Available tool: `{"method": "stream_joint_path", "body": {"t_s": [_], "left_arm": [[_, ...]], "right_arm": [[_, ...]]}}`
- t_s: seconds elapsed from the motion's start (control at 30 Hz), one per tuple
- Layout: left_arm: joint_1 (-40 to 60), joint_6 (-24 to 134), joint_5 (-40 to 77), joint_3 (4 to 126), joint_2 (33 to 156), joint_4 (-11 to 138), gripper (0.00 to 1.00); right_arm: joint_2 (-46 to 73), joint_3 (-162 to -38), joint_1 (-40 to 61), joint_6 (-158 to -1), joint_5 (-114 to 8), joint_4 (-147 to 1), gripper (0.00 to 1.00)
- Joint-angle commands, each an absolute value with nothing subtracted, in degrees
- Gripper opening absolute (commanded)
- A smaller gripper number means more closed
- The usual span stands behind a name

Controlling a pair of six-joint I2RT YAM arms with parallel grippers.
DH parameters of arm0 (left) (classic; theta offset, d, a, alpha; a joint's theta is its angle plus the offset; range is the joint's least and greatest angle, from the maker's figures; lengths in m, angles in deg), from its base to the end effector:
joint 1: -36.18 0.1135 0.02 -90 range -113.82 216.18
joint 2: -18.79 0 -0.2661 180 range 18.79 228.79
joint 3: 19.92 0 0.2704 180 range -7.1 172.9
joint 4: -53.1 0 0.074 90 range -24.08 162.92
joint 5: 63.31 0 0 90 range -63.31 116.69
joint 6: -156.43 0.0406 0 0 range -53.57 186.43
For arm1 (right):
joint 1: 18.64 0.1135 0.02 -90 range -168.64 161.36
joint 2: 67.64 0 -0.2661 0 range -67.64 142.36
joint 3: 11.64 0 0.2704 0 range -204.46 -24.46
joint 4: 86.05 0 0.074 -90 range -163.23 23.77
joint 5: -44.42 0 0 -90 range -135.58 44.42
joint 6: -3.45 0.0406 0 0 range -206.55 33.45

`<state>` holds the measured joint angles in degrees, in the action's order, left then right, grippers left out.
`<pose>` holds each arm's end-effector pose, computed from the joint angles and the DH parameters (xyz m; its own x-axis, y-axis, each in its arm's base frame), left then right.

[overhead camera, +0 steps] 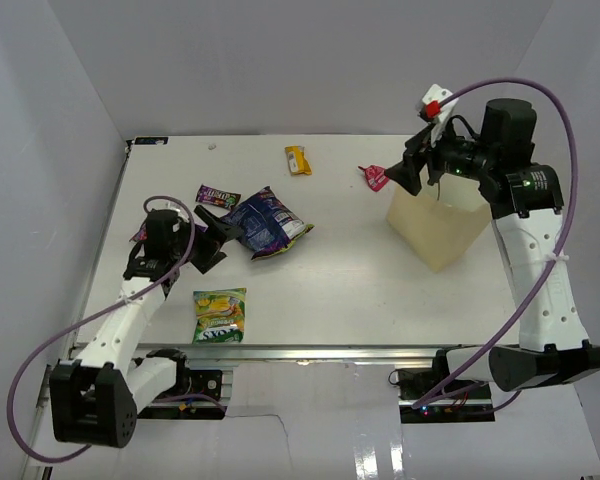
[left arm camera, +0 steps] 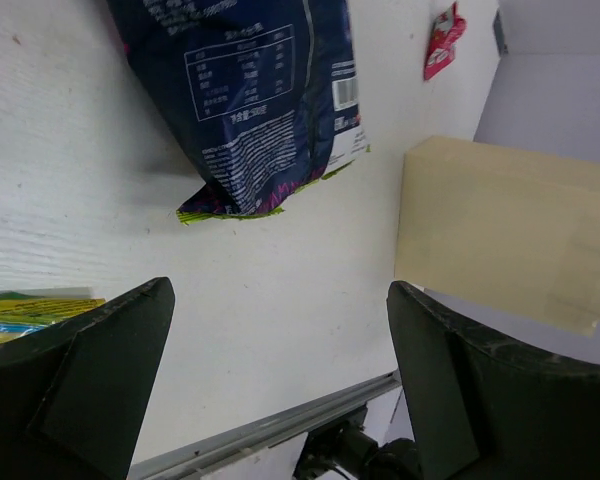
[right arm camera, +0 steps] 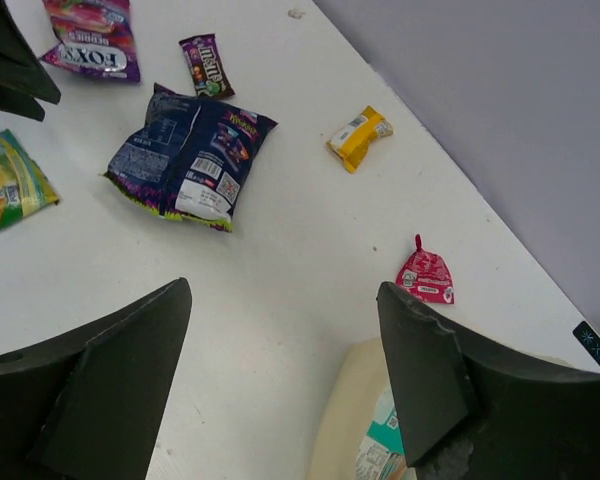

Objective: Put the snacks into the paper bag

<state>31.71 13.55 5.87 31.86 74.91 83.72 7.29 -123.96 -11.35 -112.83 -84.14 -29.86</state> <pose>0.2312 -0.0325 0.2498 -0.6344 -0.6980 -0.3322 -0.2363 0.5843 -0.7764 0.2604 0.0588 0.5006 0.0165 -0.3469 -0.9377 -0.7553 0.6102 -0.2390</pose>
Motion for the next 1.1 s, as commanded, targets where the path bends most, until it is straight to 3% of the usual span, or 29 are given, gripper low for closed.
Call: {"method": "stream_joint_path", "body": {"t_s": [0.0, 0.1, 0.4, 0.53, 0.63, 0.67, 0.8, 0.9, 1.03, 1.07], "left_arm": [[28.1, 4.91, 7.95, 33.41, 81.86, 81.22, 0.98], [26.34, 2.28, 8.5, 33.42, 89.07, 74.55, 0.98], [24.58, 4.19, 9.81, 38.86, 106.23, 68.82, 0.95], [24.58, 6.22, 7.62, 39.3, 111.6, 62.88, 0.8], [24.58, 8.76, 4.98, 39.57, 114.41, 58.47, 0.57], [24.58, 9.38, 3.24, 40.0, 115.03, 57.75, 0.43], [24.66, 15.87, 0.06, 41.15, 113.37, 57.04, 0.19], [24.66, 24.84, -3.97, 40.63, 108.56, 56.87, 0.12], [24.58, 34.07, -10.3, 36.59, 99.49, 55.2, 0.07], [24.58, 36.0, -11.88, 35.71, 97.82, 54.85, 0.06]], "right_arm": [[7.77, -120.71, -8.02, -112.13, -77.23, -33.06, 0.82], [7.68, -117.55, -3.1, -112.03, -73.09, -34.12, 0.88], [7.5, -111.65, -0.45, -112.3, -74.31, -35.44, 0.89], [7.76, -110.42, -0.01, -112.65, -76.07, -35.35, 0.89], [8.29, -109.8, 0.78, -112.65, -78.53, -35.0, 0.89], [8.64, -109.37, 1.04, -112.39, -79.23, -35.09, 0.89], [9.96, -107.0, 3.32, -105.31, -81.79, -36.4, 0.88], [11.45, -104.45, 4.9, -98.88, -79.87, -40.61, 0.88], [16.27, -102.07, 6.66, -77.79, -76.43, -47.82, 0.91], [17.42, -102.24, 7.28, -75.67, -76.43, -48.7, 0.98]]}}
